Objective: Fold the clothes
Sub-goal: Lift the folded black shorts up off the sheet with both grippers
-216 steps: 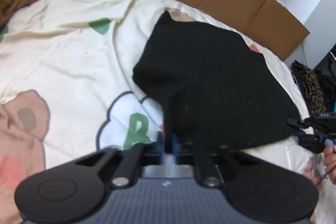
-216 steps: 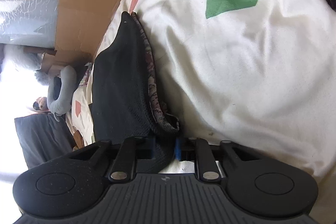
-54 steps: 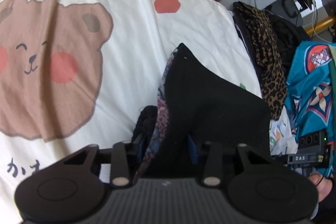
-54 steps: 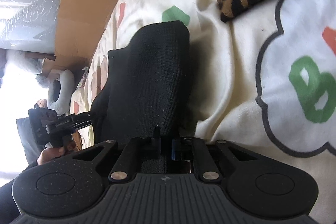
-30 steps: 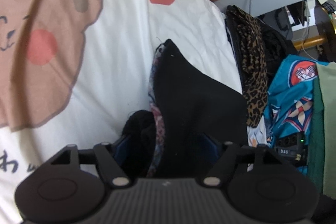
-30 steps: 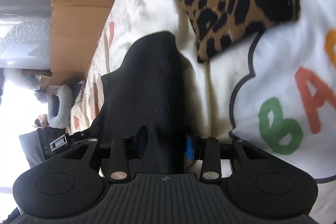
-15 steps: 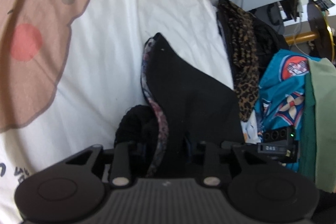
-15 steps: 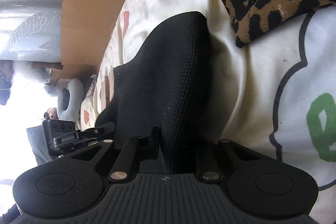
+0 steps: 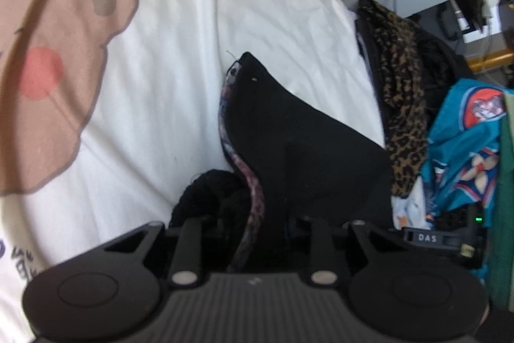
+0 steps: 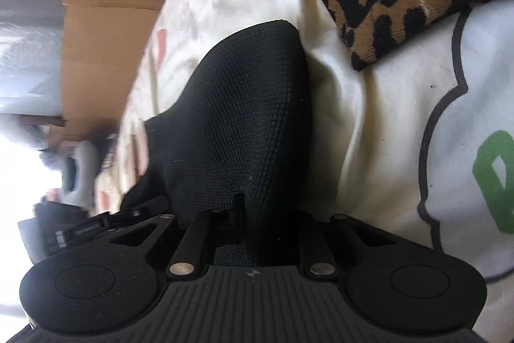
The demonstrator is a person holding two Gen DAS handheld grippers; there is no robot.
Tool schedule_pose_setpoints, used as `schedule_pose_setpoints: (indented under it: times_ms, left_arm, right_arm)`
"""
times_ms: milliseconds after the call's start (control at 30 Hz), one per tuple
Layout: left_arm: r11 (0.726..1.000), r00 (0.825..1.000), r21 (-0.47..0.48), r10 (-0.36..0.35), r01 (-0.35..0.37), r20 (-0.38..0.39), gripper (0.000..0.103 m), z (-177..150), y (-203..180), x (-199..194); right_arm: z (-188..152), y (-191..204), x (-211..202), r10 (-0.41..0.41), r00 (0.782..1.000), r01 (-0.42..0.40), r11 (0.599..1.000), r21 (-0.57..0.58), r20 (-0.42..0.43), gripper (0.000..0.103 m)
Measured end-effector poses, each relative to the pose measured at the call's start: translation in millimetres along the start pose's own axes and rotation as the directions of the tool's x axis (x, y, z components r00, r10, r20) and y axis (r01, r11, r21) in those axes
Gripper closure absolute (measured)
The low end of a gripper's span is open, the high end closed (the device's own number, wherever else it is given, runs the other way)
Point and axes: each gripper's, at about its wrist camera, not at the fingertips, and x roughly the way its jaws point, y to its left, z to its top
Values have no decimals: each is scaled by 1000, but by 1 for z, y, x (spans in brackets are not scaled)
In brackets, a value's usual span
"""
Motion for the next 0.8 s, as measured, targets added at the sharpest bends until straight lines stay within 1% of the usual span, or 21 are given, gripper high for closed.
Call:
schedule_pose_setpoints:
  times_ms: [100, 167, 233, 333, 467, 600, 733, 800]
  left_arm:
    - [998, 998, -23, 59, -59, 13, 77, -6, -8, -3]
    - [995, 995, -26, 98, -98, 25, 78, -9, -18, -9]
    - [993, 992, -17, 118, -117, 41, 78, -13, -28, -18]
    - [991, 989, -21, 135, -134, 67, 78, -22, -39, -36]
    - [987, 980, -33, 163, -160, 116, 79, -36, -58, -61]
    - [984, 970, -22, 177, -176, 167, 79, -48, -81, -88]
    - [983, 959, -19, 185, -185, 214, 79, -51, -103, -114]
    - [982, 953, -27, 187, -186, 238, 79, -53, -113, -128]
  right_arm:
    - [-1, 15, -1, -71, 997, 71, 996, -50, 4, 94]
    - [-2, 22, -4, -91, 996, 91, 992, -82, 7, 94]
    - [-4, 27, -8, -97, 995, 98, 989, -109, 11, 94]
    - [-4, 37, -20, -91, 996, 92, 987, -133, 13, 94]
    - [-4, 61, -40, -76, 997, 78, 971, -225, 15, 94]
    - [-6, 82, -64, -66, 998, 69, 958, -277, 17, 94]
    - [-8, 106, -91, -55, 998, 63, 941, -334, 34, 94]
    - [-10, 118, -104, -35, 998, 49, 931, -362, 45, 94]
